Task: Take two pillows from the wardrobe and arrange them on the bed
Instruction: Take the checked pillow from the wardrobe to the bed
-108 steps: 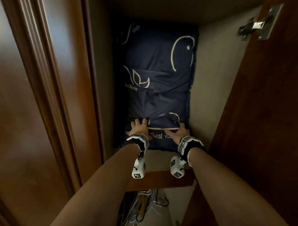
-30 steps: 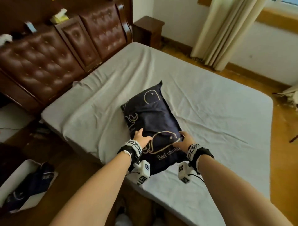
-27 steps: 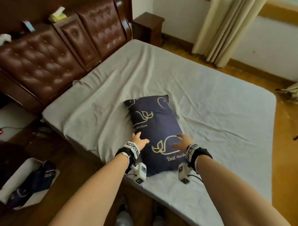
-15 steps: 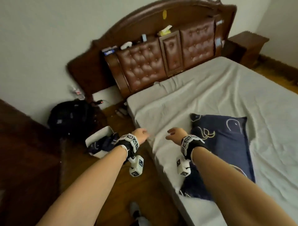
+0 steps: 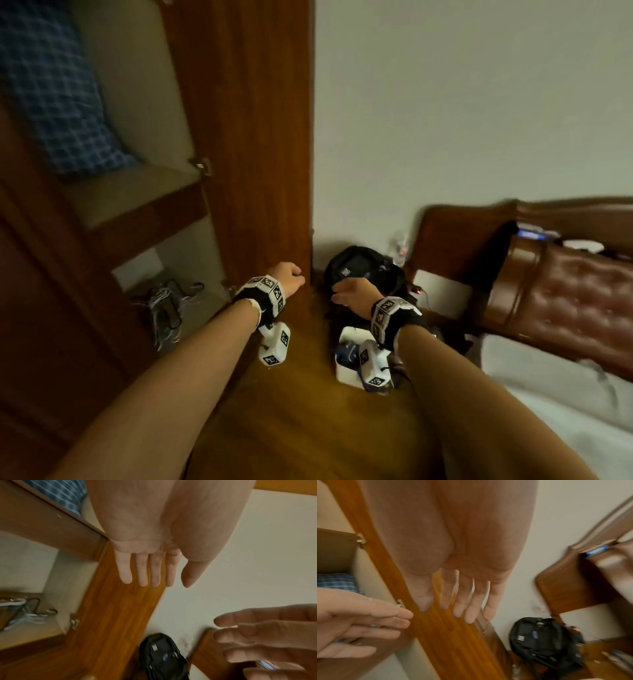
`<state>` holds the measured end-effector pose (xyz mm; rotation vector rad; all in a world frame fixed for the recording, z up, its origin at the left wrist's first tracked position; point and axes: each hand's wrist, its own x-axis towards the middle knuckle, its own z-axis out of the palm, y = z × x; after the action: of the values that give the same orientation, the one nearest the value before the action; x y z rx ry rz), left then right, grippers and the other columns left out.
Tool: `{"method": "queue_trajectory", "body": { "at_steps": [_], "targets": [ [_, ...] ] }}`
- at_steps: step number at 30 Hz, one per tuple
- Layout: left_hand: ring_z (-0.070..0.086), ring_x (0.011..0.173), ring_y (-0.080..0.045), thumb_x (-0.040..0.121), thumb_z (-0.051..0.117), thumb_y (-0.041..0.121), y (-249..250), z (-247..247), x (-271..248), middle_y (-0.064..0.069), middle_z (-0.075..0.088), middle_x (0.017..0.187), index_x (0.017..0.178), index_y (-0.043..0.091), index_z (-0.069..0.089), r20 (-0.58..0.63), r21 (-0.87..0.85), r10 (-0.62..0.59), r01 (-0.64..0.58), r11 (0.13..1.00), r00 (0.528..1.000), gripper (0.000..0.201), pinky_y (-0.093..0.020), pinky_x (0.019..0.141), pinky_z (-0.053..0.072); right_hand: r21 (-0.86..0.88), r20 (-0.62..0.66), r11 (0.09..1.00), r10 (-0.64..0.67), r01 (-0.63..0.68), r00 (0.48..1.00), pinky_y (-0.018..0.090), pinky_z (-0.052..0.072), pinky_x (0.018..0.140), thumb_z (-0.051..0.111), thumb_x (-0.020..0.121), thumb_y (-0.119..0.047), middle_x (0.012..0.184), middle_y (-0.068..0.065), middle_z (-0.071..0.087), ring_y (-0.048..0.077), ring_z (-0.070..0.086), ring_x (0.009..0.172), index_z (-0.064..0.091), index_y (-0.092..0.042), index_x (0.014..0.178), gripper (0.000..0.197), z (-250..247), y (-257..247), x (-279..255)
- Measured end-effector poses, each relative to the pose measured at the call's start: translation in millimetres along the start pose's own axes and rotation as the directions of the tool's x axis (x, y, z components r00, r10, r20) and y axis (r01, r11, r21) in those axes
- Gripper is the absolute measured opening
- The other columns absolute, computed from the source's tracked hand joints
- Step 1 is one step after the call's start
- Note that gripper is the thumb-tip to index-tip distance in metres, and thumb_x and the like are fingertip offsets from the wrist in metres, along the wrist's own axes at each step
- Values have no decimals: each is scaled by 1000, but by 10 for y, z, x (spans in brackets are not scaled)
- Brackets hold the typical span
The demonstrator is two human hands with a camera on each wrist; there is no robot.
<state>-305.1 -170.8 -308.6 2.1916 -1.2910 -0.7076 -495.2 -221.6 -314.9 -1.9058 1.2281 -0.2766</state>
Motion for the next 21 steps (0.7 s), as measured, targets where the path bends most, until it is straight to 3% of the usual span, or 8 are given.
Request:
{"method": "queue_trajectory", "body": {
  "at_steps": [3,6,8,12,16,21],
  "targets": [
    [59,119,-22,92,62,25,-392,-791,299,-2,62,132,128,17,60,-133,-55,-60,53,997,989,38,-36,101,49,2,36,994,-107,107,994,39,52,96,70,81,-17,101,0,69,22,66,100,68,-25,93,15,263,-792,624],
    [62,114,-21,92,61,22,-706,-1548,503,-1,63,127,125,18,61,-276,-117,-107,77,990,955,33,-29,89,49,36,89,978,-207,204,974,42,49,100,68,85,-10,102,2,67,23,63,103,63,-27,86,18,522,-1566,1149],
    [62,113,-21,91,62,25,-881,-1998,600,1,64,124,122,21,63,-358,-110,-141,108,988,923,31,-29,89,49,53,137,964,-266,261,954,41,47,102,69,86,-10,108,2,65,22,61,105,65,-26,90,17,677,-2038,1421],
    [60,118,-24,90,64,19,-1152,-2697,939,-6,64,129,124,15,63,-465,-226,-233,140,964,854,34,-34,102,47,102,211,931,-364,351,907,25,45,84,65,89,-11,106,2,64,16,58,100,66,-13,112,22,880,-2812,1947],
    [61,118,-26,91,61,13,-1316,-3138,1346,-8,61,132,133,14,57,-537,-218,-314,231,948,783,42,-34,100,50,97,224,902,-432,421,873,29,47,90,72,84,-24,106,2,70,19,64,103,68,-21,110,26,1064,-3342,2560],
    [60,117,-28,90,57,12,-1495,-3599,1923,-10,46,144,139,22,49,-636,-57,-316,365,929,704,51,-36,94,55,119,244,860,-510,496,825,29,43,100,65,90,-19,114,2,62,24,58,118,62,-15,118,29,1309,-3906,3484]
  ]
}}
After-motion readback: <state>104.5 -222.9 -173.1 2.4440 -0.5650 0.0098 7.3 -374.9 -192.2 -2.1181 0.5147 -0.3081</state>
